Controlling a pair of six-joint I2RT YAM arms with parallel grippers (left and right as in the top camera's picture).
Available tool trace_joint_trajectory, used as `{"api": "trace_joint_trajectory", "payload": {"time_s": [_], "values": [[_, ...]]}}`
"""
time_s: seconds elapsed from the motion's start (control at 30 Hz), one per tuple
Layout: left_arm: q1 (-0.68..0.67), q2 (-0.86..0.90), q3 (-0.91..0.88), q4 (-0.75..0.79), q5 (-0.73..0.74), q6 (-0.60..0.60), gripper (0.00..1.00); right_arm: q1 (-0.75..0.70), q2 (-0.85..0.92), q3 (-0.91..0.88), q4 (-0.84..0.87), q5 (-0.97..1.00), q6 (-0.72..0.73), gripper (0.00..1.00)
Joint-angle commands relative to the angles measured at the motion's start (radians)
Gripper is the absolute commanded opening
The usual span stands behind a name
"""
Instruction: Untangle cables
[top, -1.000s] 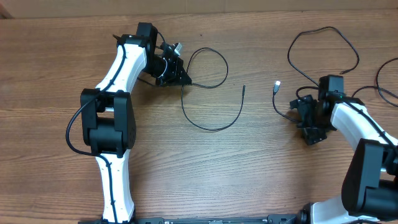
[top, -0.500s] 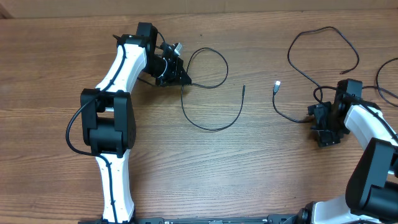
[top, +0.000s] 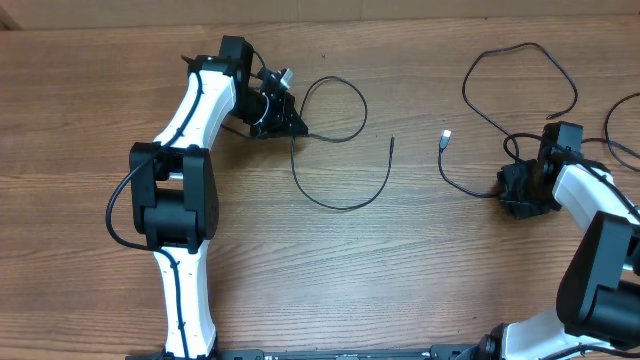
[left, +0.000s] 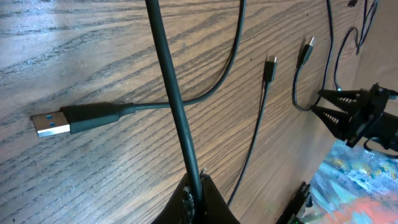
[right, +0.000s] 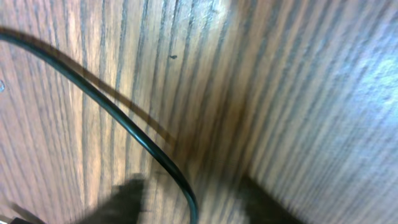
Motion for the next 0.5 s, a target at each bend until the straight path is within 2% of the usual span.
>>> {"api": "trace_joint_trajectory", "payload": {"time_s": [0.0, 0.07, 0.2, 0.47], "values": [[-0.008, -0.025, 0.022, 0.004, -0.006, 0.026, 0.04, 0.004, 0.047, -0.018, 0.008, -0.027, 0.002, 0.21], [-0.008, -0.025, 0.022, 0.004, -0.006, 0.027, 0.04, 0.004, 0.047, -0.018, 0.008, -0.027, 0.002, 0.12], [-0.008, -0.025, 0.022, 0.005, -0.006, 0.027, 0.05, 0.007, 0.047, -0.018, 0.008, -0.031, -0.002, 0.04], [-0.008, -0.025, 0.022, 0.005, -0.006, 0.026, 0.04, 0.014, 0.047, -0.018, 0.044, -0.037, -0.011, 0.04]]}}
